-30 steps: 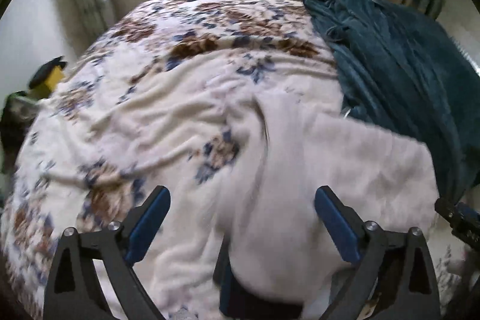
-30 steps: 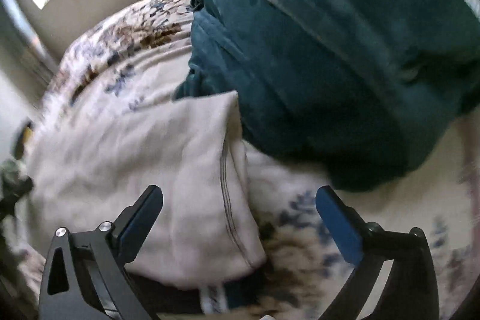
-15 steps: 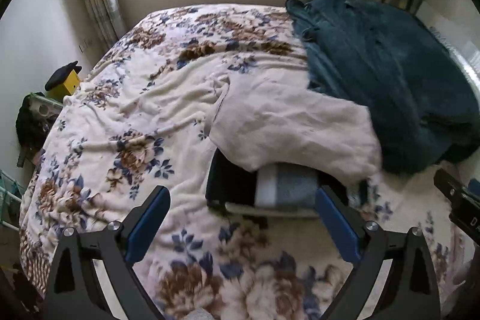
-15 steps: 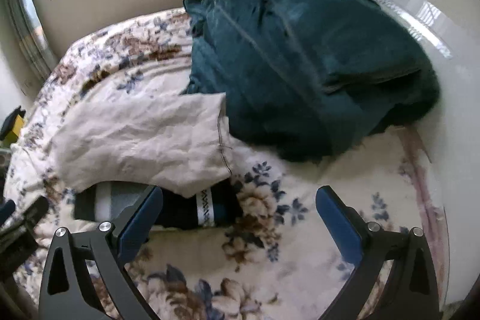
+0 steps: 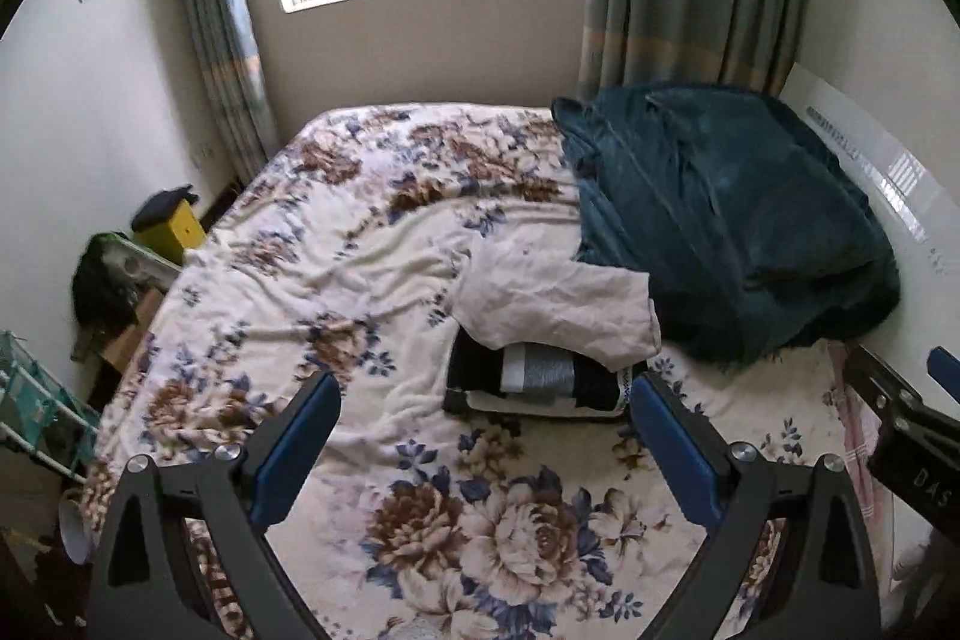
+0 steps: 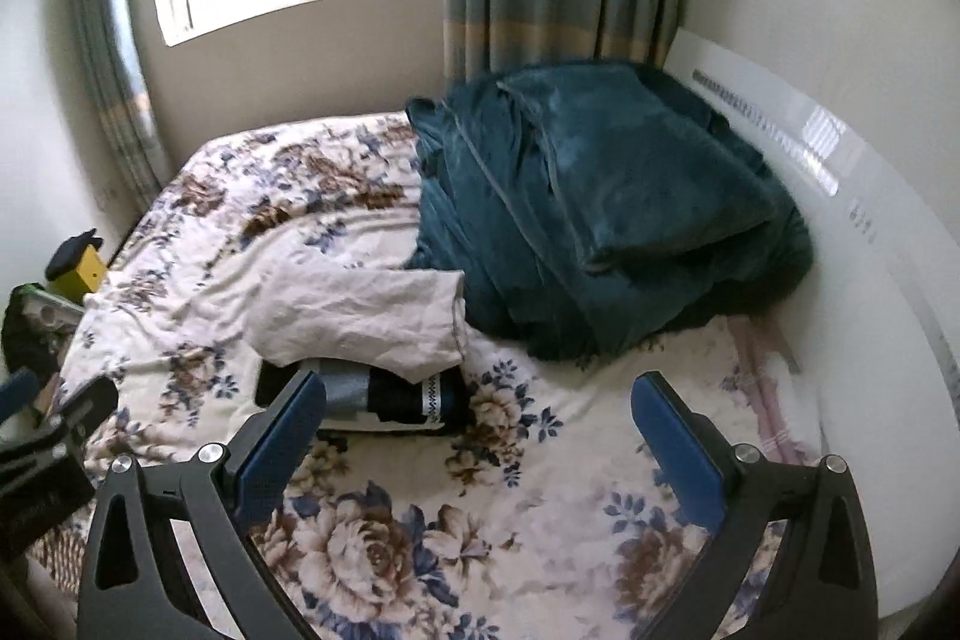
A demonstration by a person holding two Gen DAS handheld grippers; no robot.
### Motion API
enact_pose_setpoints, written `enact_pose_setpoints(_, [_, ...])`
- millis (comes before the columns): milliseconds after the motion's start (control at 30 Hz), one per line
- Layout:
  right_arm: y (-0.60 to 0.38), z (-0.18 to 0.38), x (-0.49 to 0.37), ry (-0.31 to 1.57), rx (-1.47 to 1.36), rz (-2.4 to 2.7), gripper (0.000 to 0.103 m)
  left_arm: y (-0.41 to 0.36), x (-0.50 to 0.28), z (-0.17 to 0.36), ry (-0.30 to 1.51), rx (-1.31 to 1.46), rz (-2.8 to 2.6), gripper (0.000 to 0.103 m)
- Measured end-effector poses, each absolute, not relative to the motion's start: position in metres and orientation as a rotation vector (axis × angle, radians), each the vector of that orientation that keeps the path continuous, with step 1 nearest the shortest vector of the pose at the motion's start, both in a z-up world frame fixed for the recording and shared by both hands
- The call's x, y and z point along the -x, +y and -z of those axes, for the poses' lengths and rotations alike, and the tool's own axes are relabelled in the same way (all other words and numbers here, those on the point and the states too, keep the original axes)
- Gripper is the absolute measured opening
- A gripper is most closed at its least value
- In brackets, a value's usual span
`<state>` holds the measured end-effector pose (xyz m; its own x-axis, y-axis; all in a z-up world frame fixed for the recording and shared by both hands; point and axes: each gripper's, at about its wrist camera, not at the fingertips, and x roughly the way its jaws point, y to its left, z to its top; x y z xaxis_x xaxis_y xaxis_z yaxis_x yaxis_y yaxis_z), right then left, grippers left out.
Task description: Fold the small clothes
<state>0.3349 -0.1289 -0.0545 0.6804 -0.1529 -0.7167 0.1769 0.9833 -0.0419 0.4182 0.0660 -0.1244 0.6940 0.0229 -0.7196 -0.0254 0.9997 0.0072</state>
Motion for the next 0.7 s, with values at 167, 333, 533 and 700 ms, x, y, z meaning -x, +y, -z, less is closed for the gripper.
enact_pose_setpoints(167, [-0.129,0.01,-0.28,0.757,-0.046,0.172,0.103,0.067,-0.375,0.089,0.76,0.007,-0.028,0.099])
enact_pose_setpoints(333, [-0.128,-0.022,-0.229,0.732,-0.047,0.146,0.103,0.065,-0.337,0.071,0.745,0.017,-0.021,0.099])
enact_pose_setpoints(533, [-0.128,-0.055,-0.179,0.686,-0.03,0.128,0.103,0.064,-0.303,0.054,0.728,0.032,-0.01,0.099])
enact_pose_setpoints(700, [-0.129,-0.072,-0.155,0.663,-0.03,0.118,0.103,0.061,-0.282,0.043,0.718,0.037,-0.004,0.099])
